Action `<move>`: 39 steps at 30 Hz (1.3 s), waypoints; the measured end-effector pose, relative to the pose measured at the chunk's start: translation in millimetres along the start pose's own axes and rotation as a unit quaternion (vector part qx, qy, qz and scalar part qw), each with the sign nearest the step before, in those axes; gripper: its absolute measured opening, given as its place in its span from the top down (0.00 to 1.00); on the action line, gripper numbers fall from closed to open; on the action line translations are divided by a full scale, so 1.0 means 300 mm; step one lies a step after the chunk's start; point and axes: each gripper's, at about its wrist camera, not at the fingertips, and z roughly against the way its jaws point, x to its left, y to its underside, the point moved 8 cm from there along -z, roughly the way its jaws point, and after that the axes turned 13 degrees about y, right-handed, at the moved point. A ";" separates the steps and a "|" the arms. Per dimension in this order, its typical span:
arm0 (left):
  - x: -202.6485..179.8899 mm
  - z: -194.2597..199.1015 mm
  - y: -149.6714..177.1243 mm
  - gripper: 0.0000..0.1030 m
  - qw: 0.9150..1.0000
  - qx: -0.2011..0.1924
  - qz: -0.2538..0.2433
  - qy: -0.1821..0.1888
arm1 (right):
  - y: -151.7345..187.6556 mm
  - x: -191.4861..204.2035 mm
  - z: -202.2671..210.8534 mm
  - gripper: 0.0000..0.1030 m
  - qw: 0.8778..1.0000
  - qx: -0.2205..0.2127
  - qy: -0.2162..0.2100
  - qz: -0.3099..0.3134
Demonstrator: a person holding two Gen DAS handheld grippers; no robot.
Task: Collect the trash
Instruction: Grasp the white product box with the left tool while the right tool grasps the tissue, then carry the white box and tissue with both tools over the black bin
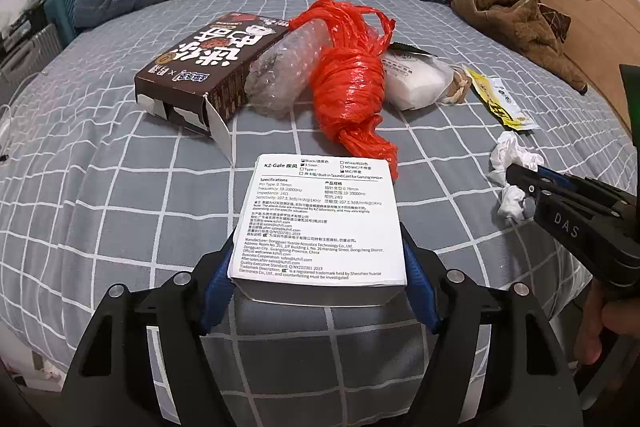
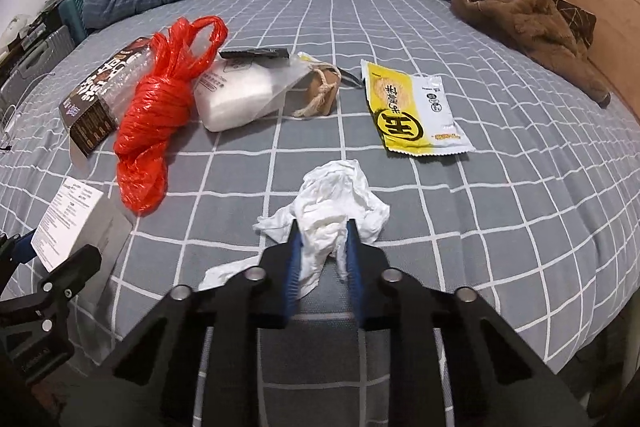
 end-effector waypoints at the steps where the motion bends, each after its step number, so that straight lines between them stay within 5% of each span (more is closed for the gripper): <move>1: -0.001 0.001 0.000 0.32 1.000 0.000 0.000 -0.001 | 0.000 -0.002 0.001 0.86 1.000 0.000 0.001 -0.002; 39: -0.051 0.230 0.017 0.33 0.999 -0.052 -0.007 0.003 | 0.035 -0.030 0.287 0.87 0.997 -0.072 -0.004 -0.012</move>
